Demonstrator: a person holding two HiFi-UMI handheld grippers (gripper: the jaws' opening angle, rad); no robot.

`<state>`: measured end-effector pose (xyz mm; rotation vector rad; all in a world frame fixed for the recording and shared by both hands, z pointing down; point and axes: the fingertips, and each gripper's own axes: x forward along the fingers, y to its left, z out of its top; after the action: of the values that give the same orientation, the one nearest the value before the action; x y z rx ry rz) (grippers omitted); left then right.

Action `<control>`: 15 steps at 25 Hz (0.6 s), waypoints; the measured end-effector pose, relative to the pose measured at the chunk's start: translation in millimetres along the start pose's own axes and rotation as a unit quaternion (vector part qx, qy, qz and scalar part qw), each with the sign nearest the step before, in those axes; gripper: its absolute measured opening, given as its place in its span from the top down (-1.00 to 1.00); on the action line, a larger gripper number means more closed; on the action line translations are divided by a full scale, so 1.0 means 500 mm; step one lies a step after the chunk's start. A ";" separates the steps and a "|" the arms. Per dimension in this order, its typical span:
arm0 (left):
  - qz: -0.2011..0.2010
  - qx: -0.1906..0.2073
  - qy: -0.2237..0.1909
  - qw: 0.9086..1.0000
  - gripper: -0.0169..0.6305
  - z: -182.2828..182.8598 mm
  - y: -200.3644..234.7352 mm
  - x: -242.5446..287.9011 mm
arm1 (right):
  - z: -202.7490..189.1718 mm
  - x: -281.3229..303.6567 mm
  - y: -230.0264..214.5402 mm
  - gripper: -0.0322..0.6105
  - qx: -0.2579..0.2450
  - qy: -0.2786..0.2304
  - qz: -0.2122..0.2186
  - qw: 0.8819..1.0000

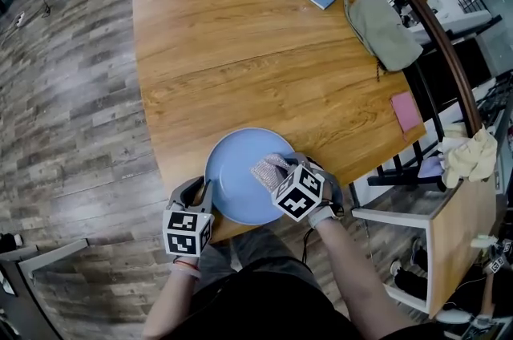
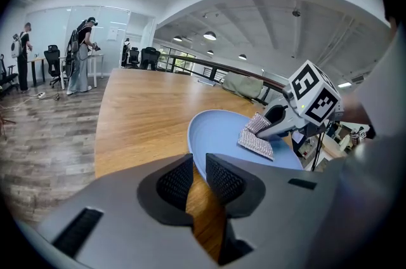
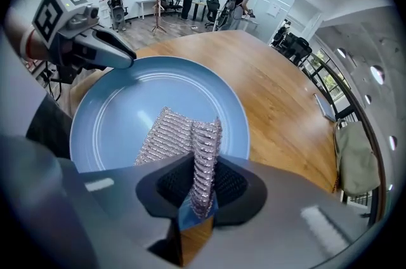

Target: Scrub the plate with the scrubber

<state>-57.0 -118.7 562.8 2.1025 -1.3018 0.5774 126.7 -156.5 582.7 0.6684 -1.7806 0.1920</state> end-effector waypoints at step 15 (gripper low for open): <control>-0.001 0.002 0.001 1.000 0.77 0.000 0.001 0.001 | 0.012 -0.019 0.130 0.65 -0.042 0.006 0.043 0.998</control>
<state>-57.3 -119.1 563.5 2.1051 -1.2988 0.5834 89.1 -102.7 585.4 0.5300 -1.7978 0.1768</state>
